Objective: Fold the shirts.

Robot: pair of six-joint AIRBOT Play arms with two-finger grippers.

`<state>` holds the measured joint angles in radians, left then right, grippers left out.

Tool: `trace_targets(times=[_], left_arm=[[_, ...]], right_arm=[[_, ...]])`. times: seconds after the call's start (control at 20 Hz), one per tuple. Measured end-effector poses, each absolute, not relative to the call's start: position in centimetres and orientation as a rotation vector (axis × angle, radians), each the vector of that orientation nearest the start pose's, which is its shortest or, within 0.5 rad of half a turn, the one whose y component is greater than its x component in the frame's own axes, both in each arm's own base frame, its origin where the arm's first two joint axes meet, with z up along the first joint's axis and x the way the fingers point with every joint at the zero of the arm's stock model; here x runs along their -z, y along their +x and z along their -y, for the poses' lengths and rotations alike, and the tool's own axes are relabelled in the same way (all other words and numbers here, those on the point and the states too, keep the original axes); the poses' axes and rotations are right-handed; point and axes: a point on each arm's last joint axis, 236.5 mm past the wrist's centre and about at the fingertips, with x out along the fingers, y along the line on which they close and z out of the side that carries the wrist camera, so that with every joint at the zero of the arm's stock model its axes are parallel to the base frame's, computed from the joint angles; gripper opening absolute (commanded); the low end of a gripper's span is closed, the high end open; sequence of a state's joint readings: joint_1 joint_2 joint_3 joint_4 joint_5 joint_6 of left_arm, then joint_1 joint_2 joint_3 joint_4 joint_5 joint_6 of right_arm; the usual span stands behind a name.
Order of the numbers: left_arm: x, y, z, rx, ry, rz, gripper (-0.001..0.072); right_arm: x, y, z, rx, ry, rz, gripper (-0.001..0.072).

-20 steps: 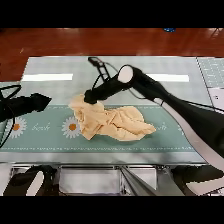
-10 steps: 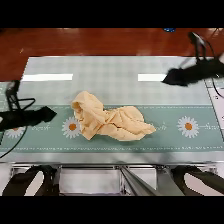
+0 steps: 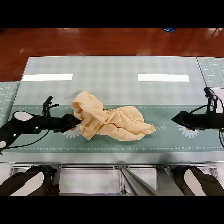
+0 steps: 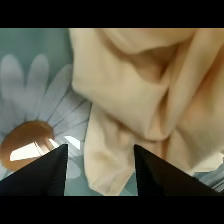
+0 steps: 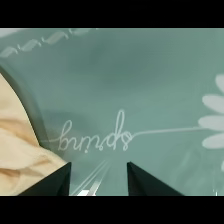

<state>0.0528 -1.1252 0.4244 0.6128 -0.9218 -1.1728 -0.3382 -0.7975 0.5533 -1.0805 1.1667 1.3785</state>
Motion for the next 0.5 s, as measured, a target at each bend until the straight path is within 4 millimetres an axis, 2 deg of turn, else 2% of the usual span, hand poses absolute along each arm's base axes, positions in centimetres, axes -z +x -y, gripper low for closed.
trace_targets(times=[0.15, 0.2, 0.25, 0.3, 0.5], left_arm=[[9.9, 26.1, 15.7, 0.384, -0.759, -1.379, 0.0501], [10.0, 26.5, 16.1, 0.390, -0.748, -1.378, 0.0359], [10.2, 27.1, 16.2, 0.393, -0.721, -1.368, 0.0093], [10.4, 27.5, 16.4, 0.394, -0.698, -1.366, 0.0025], [9.7, 28.9, 17.6, 0.435, -0.679, -1.354, 0.0025]], right_arm=[[3.7, 23.2, -2.7, -0.087, 0.550, -1.288, 0.0407], [3.9, 22.9, -2.8, -0.088, 0.553, -1.296, 0.0406], [4.1, 22.5, -3.0, -0.091, 0.559, -1.308, 0.0407], [4.5, 22.1, -3.2, -0.093, 0.565, -1.320, 0.0407], [6.4, 19.8, -4.8, -0.110, 0.640, -1.395, 0.0406]])
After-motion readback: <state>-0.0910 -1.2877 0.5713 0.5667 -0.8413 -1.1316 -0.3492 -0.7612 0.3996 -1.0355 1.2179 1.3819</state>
